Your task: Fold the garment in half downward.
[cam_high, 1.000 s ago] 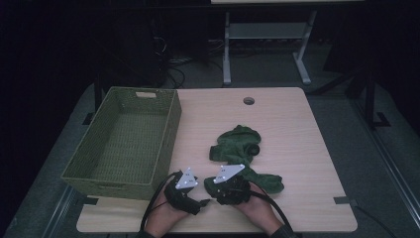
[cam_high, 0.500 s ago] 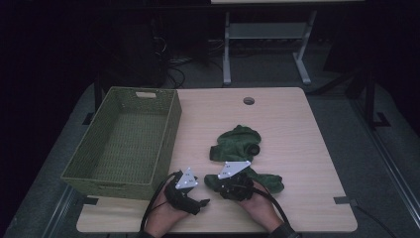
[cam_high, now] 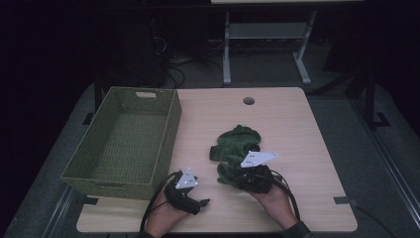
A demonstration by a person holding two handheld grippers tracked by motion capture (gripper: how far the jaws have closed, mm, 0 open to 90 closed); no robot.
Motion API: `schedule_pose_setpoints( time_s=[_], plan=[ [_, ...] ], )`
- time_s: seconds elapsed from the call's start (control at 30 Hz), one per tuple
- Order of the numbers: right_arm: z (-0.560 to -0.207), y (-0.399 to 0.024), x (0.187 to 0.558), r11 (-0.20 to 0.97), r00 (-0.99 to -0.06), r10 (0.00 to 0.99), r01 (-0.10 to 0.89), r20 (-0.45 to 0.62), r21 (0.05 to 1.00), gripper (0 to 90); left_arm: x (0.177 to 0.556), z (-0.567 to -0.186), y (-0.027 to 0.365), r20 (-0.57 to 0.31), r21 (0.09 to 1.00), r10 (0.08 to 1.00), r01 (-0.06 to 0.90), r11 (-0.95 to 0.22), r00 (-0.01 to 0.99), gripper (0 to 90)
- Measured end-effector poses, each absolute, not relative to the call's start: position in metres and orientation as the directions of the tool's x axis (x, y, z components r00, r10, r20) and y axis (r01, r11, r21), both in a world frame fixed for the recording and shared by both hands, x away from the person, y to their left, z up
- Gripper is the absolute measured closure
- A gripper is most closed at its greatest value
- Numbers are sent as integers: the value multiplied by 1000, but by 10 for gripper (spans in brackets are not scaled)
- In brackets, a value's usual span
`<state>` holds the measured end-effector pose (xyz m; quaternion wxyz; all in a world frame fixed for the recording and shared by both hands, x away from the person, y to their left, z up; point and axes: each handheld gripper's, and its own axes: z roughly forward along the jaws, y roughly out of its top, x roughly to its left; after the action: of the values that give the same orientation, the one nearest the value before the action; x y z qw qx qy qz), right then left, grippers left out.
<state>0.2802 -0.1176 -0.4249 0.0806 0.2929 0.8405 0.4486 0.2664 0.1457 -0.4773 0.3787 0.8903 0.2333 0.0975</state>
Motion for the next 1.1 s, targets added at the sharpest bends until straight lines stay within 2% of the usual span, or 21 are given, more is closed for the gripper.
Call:
schedule_pose_setpoints(
  time_s=[0.53, 0.67, 0.83, 0.97, 1.1],
  plan=[
    [-428, -179, 282, 361, -704, 698, 504, 131, 785, 706, 266, -477, 145, -6, 720, 492, 345, -603, 871, 129],
    [-419, -184, 280, 346, -706, 697, 484, 125, 804, 706, 266, -477, 145, -7, 719, 491, 346, -602, 871, 128],
    [-408, -176, 283, 343, -724, 680, 448, 110, 825, 768, 266, -477, 145, -7, 720, 493, 346, -601, 870, 129],
    [-406, -168, 293, 339, -730, 676, 428, 99, 838, 896, 267, -477, 146, 1, 719, 490, 340, -606, 872, 129],
    [-412, -162, 304, 346, -735, 669, 440, 111, 829, 899, 267, -477, 145, -3, 720, 491, 343, -604, 871, 128]
  ],
)
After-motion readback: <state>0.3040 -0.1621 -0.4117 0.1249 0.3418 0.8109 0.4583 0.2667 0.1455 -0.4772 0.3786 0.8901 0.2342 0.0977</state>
